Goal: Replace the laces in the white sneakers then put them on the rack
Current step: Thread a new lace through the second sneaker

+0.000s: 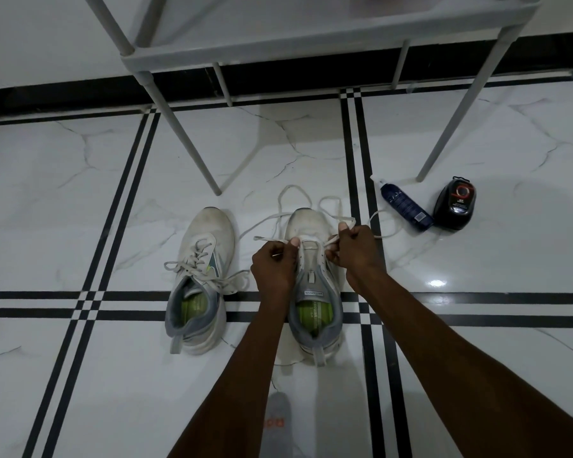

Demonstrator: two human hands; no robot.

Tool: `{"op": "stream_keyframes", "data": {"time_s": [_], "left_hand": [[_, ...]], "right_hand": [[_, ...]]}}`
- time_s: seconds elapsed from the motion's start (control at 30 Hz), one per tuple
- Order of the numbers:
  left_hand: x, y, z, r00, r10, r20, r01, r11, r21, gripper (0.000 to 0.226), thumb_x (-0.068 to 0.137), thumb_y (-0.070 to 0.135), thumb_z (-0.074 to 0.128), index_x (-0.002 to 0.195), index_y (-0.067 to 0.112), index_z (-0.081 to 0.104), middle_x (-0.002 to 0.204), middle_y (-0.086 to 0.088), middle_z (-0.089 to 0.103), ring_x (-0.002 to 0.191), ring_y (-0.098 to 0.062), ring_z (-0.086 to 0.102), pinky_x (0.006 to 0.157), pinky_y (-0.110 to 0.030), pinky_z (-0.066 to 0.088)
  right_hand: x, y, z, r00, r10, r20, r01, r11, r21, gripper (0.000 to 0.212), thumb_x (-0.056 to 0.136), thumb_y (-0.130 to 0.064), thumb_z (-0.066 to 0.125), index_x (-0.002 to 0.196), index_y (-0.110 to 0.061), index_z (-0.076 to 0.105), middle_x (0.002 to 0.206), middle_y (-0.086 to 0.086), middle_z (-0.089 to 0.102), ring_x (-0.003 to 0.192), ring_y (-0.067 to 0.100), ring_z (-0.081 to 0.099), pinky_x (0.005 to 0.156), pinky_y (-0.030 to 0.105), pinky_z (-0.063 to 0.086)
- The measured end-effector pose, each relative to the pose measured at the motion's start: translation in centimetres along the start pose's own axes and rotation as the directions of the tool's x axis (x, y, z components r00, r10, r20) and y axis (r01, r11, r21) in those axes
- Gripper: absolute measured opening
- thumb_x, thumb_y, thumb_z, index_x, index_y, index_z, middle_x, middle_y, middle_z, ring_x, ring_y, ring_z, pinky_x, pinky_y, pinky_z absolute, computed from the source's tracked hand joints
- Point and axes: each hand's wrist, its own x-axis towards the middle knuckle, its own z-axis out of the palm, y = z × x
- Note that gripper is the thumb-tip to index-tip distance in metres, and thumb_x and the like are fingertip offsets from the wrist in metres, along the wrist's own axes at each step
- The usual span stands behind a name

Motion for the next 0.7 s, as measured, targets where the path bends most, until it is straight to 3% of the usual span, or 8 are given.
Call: {"op": "stream_keyframes", "data": {"time_s": [0.13,0.3,0.37,0.57,0.7], "left_hand": [[0.0,-0.1,0.1,1.0,-0.011,-0.001,0.011,1.0,0.013,0.035,0.09,0.039,0.074,0.074,0.007,0.07,0.068,-0.003,0.071,0.064,-0.008,0.063,0.07,-0.028,0.051],[-0.1,0.2,0.1,1.0,-0.003,-0.008,0.003,0.999,0.036,0.036,0.092,0.036,0.072,0.077,0.003,0.07,0.069,-0.003,0.069,0.062,-0.004,0.06,0.061,-0.01,0.044],[-0.1,0.3,0.0,1.0,0.007,-0.021,-0.006,0.999,0.054,0.038,0.093,0.035,0.072,0.076,0.001,0.068,0.067,-0.006,0.068,0.06,-0.006,0.057,0.058,-0.009,0.041],[0.1,0.2,-0.1,1.0,-0.014,0.018,0.013,1.0,0.018,0.035,0.093,0.038,0.072,0.074,0.008,0.069,0.069,-0.006,0.07,0.065,-0.013,0.064,0.07,-0.033,0.053],[0.6,1.6,-0.3,0.996,-0.009,0.084,0.013,0.999,-0.047,0.029,0.101,0.031,0.06,0.085,0.008,0.07,0.082,-0.008,0.073,0.078,-0.016,0.067,0.08,-0.04,0.054]], "right_hand": [[-0.2,-0.3,-0.2,1.0,0.015,0.009,-0.015,1.0,0.027,0.018,0.103,-0.025,0.051,0.092,-0.012,0.048,0.083,0.013,0.058,0.066,0.016,0.058,0.059,0.031,0.059],[-0.4,-0.6,-0.2,1.0,0.016,0.024,-0.016,1.0,0.021,0.019,0.103,-0.025,0.052,0.102,-0.007,0.05,0.076,0.01,0.056,0.065,0.015,0.058,0.063,0.033,0.06],[-0.5,-0.6,-0.2,0.999,0.018,0.036,-0.019,1.0,0.025,0.018,0.102,-0.024,0.053,0.102,-0.006,0.05,0.074,0.009,0.056,0.064,0.015,0.058,0.064,0.033,0.061],[-1.1,-1.3,-0.4,0.992,0.005,0.125,-0.009,0.999,0.031,0.016,0.101,-0.02,0.056,0.102,-0.004,0.054,0.076,0.009,0.061,0.065,0.014,0.056,0.055,0.025,0.056],[-1.8,-2.4,-0.3,0.977,-0.099,0.188,0.126,0.982,-0.141,0.022,0.102,-0.026,0.055,0.104,-0.008,0.067,0.091,0.0,0.071,0.072,0.005,0.058,0.063,0.02,0.046]]}}
